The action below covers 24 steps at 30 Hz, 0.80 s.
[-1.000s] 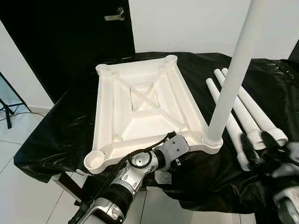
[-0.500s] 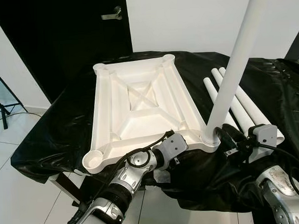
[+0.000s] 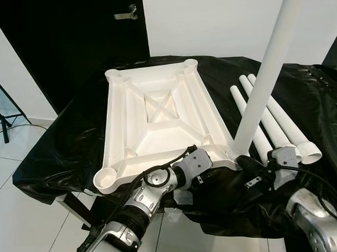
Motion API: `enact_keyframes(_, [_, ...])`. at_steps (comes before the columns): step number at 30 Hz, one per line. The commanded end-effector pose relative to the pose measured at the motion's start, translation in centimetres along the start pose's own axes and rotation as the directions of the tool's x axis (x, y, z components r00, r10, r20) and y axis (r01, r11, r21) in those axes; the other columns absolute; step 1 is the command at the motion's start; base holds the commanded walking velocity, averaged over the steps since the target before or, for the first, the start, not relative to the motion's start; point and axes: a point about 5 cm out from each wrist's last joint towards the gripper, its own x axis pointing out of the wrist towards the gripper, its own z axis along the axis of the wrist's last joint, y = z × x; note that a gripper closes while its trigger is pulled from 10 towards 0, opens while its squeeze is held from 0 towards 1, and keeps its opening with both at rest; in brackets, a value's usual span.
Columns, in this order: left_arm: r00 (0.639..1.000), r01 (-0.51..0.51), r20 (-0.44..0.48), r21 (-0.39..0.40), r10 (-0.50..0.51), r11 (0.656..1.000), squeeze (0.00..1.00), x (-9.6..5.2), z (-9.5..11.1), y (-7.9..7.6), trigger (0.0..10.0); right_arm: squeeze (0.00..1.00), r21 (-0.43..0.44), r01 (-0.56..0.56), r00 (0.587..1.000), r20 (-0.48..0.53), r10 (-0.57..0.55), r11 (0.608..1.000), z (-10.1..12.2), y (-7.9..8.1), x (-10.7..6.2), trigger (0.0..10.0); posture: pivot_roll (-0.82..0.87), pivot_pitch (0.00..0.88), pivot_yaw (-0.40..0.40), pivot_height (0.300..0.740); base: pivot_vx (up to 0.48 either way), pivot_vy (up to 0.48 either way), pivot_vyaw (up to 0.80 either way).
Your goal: Building children table
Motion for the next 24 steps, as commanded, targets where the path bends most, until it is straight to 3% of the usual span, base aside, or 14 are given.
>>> enact_keyframes(1, [0.986,0.054,-0.153,-0.067,-0.064,0.996,0.0,-0.5,-3.2,-1.1,10.0,0.0,-0.03,-0.048,0.998,-0.052,0.047,0.998,-0.9,-1.1,1.6,0.0,0.15,0.0,-0.002,0.74,0.0,0.0,0.0])
enact_keyframes(6, [0.988,0.059,-0.14,-0.073,-0.069,0.996,0.0,-0.5,-3.0,-1.1,10.0,0.0,-0.06,-0.062,0.996,-0.07,0.058,0.996,-0.8,-2.6,3.1,0.0,0.18,0.0,-0.006,0.74,0.0,0.0,0.0])
enact_keyframes(7, [0.991,0.052,-0.12,-0.073,-0.061,0.996,0.0,-0.5,-2.6,-0.9,10.0,0.0,-0.106,-0.083,0.994,-0.085,0.075,0.991,-0.4,-3.8,4.7,0.0,0.19,0.0,-0.01,0.74,0.0,0.0,0.0])
enact_keyframes(17, [0.995,0.032,-0.094,-0.095,-0.041,0.995,0.0,-1.0,-2.5,-0.8,10.0,0.0,-0.186,-0.078,0.996,-0.055,0.069,0.979,1.9,-5.5,8.3,0.0,0.24,0.0,-0.026,0.74,0.0,0.0,0.0])
enact_keyframes(23, [0.999,-0.024,-0.028,-0.12,0.021,0.993,0.0,-1.2,-1.7,-0.2,10.0,0.0,-0.143,-0.115,0.992,0.024,0.12,0.983,2.6,-3.3,9.8,0.0,0.26,0.0,-0.034,0.74,0.0,0.0,0.0])
enact_keyframes(24, [0.997,-0.071,0.021,-0.121,0.074,0.99,0.0,-1.2,-0.9,0.4,10.0,0.0,-0.113,-0.117,0.99,0.062,0.125,0.987,2.2,-1.7,9.7,0.0,0.26,0.0,-0.032,0.74,0.0,0.0,0.0])
